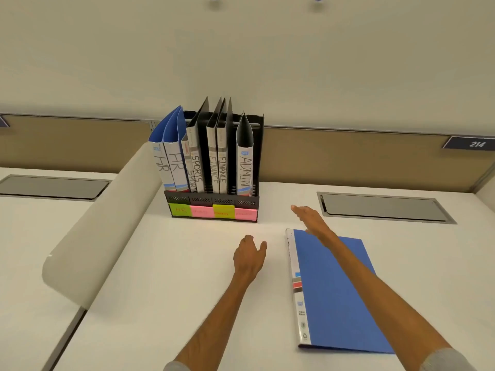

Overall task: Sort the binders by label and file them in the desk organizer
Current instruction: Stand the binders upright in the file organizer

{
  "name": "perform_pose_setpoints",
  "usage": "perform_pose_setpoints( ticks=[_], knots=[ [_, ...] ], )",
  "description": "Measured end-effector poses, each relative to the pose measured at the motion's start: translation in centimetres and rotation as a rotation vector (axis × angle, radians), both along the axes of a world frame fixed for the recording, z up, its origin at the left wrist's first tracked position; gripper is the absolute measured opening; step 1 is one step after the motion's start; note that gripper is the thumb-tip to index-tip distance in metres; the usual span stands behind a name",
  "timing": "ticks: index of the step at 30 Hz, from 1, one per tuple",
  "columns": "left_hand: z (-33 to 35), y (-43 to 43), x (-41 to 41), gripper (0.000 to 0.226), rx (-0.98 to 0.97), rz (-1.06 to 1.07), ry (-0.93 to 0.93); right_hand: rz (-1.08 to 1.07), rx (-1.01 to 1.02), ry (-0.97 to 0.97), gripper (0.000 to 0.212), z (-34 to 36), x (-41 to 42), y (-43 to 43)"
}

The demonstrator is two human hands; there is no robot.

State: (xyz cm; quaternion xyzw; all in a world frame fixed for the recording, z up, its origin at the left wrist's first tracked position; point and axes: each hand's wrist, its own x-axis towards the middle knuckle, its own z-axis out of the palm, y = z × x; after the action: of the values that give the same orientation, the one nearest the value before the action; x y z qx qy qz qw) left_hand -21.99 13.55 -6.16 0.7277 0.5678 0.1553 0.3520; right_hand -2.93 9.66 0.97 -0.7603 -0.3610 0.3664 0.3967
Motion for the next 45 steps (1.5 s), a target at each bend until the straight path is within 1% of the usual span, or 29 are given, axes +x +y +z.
perform_pose_setpoints(
  ticks=[5, 7, 10, 13, 15, 18, 20, 22, 25, 28, 30, 32, 33, 35, 38, 41, 45],
  knots=[
    [-0.6, -3.4, 1.7, 0.065, -0.068, -0.088, 0.13, -0.08, -0.07, -0.113, 0.049, -3.4, 2.2, -5.7],
    [-1.1, -4.8, 2.6, 0.07, -0.099, -0.106, 0.176, -0.121, -0.098, -0.197, 0.045, -4.6, 3.2, -7.8],
    [-2.0, -6.7, 3.8, 0.075, -0.143, -0.138, 0.211, -0.172, -0.183, -0.312, 0.05, -6.0, 4.5, -11.0],
    [-2.3, -8.3, 4.8, 0.077, -0.162, -0.17, 0.225, -0.197, -0.329, -0.346, 0.061, -7.3, 5.0, -14.0],
    [-2.5, -9.3, 5.5, 0.079, -0.178, -0.187, 0.223, -0.175, -0.392, -0.383, 0.065, -8.4, 4.9, -15.8],
    [-2.8, -10.7, 6.4, 0.081, -0.199, -0.148, 0.164, -0.126, -0.391, -0.501, 0.069, -9.8, 4.4, -17.5],
    [-3.1, -11.3, 6.8, 0.082, -0.201, -0.098, 0.137, -0.098, -0.397, -0.534, 0.073, -10.2, 4.2, -18.0],
    [-3.0, -11.6, 7.0, 0.08, -0.228, -0.057, 0.113, -0.081, -0.408, -0.519, 0.076, -10.2, 4.1, -18.2],
    [-2.7, -11.9, 7.1, 0.07, -0.338, 0.006, -0.039, -0.068, -0.418, -0.482, 0.078, -9.8, 4.1, -18.0],
    [-2.1, -11.9, 7.1, 0.071, -0.329, 0.041, -0.158, -0.056, -0.422, -0.431, 0.076, -9.0, 4.3, -17.4],
    [-1.1, -11.6, 7.3, 0.08, -0.275, 0.057, -0.203, -0.058, -0.398, -0.374, 0.074, -8.2, 4.6, -16.6],
    [0.4, -10.9, 7.6, 0.09, -0.219, 0.071, -0.252, -0.063, -0.321, -0.294, 0.072, -7.1, 4.9, -15.6],
    [1.3, -10.6, 7.7, 0.09, -0.189, 0.071, -0.278, -0.064, -0.272, -0.253, 0.071, -6.4, 4.9, -14.9],
    [3.1, -9.9, 7.7, 0.083, -0.125, 0.064, -0.33, -0.063, -0.182, -0.191, 0.07, -4.8, 4.9, -13.5],
    [5.7, -9.1, 7.3, 0.075, -0.018, 0.072, -0.411, -0.048, -0.042, -0.153, 0.068, -1.8, 4.6, -11.0],
    [8.1, -8.2, 6.4, 0.075, 0.123, 0.108, -0.492, -0.02, 0.098, -0.11, 0.07, 2.0, 4.1, -8.0],
    [10.5, -7.0, 5.5, 0.072, 0.335, 0.144, -0.578, 0.065, 0.243, -0.102, 0.075, 8.0, 2.7, -3.5]
  ],
)
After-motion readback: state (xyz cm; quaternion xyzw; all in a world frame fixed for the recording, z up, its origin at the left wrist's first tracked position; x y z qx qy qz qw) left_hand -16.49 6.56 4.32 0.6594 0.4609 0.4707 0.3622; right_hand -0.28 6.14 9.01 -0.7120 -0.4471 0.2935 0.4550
